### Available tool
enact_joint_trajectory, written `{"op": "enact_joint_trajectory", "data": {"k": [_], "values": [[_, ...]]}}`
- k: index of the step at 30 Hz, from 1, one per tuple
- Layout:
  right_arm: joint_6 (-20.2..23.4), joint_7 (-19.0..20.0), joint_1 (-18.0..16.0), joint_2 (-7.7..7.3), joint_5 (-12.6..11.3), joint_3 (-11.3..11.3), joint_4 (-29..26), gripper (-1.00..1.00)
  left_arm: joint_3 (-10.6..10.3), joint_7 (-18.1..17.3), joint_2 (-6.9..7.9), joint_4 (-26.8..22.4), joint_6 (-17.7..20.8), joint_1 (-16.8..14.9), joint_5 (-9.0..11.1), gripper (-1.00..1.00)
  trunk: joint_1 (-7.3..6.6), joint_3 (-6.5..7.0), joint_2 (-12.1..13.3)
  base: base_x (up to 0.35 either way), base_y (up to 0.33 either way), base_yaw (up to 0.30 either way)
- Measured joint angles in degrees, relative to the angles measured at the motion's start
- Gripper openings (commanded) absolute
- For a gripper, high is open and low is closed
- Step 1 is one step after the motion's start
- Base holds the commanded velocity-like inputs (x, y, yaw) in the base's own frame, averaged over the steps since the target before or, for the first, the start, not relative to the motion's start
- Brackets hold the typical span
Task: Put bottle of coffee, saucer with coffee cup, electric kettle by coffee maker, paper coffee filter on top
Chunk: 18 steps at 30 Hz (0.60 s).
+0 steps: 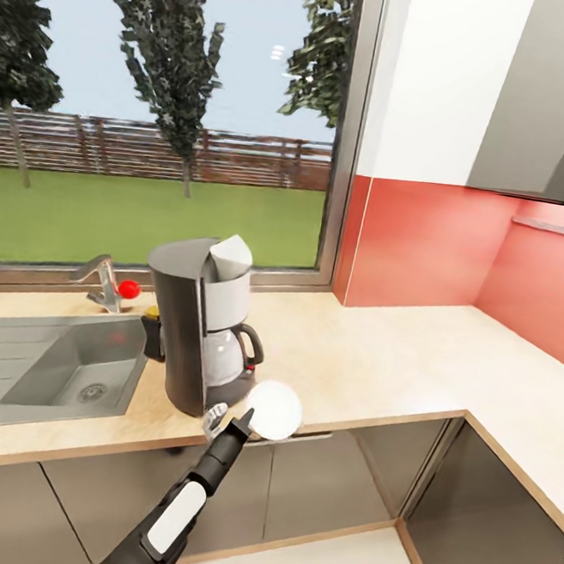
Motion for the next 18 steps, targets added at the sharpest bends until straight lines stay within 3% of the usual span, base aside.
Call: {"op": "enact_joint_trajectory", "data": {"k": [6, 8, 13, 16, 18], "values": [[-0.03, -0.03, 0.01, 0.0, -0.14, -0.07, -0.04, 1.0, 0.0, -0.06, 0.0, -0.07, -0.08, 0.14, 0.2, -1.0, 0.0, 0.0, 0.0, 0.248, -0.204, 0.0], [-0.03, -0.02, 0.01, 0.0, -0.12, -0.05, -0.05, 1.0, 0.06, -0.03, 0.0, -0.08, -0.03, 0.2, 1.27, -1.0, 0.01, 0.0, 0.0, 0.108, -0.06, 0.0], [-0.02, -0.01, 0.02, 0.0, -0.11, -0.07, 0.02, 1.0, -0.05, 0.13, 0.0, 0.0, -0.49, 0.88, 11.07, -1.0, 0.02, 0.0, 0.0, 0.015, -0.008, 0.0], [-0.02, -0.01, 0.02, 0.0, -0.06, -0.07, 0.02, 1.0, -0.09, 0.2, 0.0, 0.0, -2.72, 1.13, 13.86, -1.0, 0.02, 0.0, 0.01, 0.0, 0.0, 0.0], [-0.02, -0.01, 0.02, 0.0, -0.07, -0.08, 0.01, 1.0, -1.0, 0.27, 0.0, 0.0, -3.87, 1.18, 14.58, -1.0, 0.02, 0.0, 0.0, 0.0, 0.0, 0.0]]}}
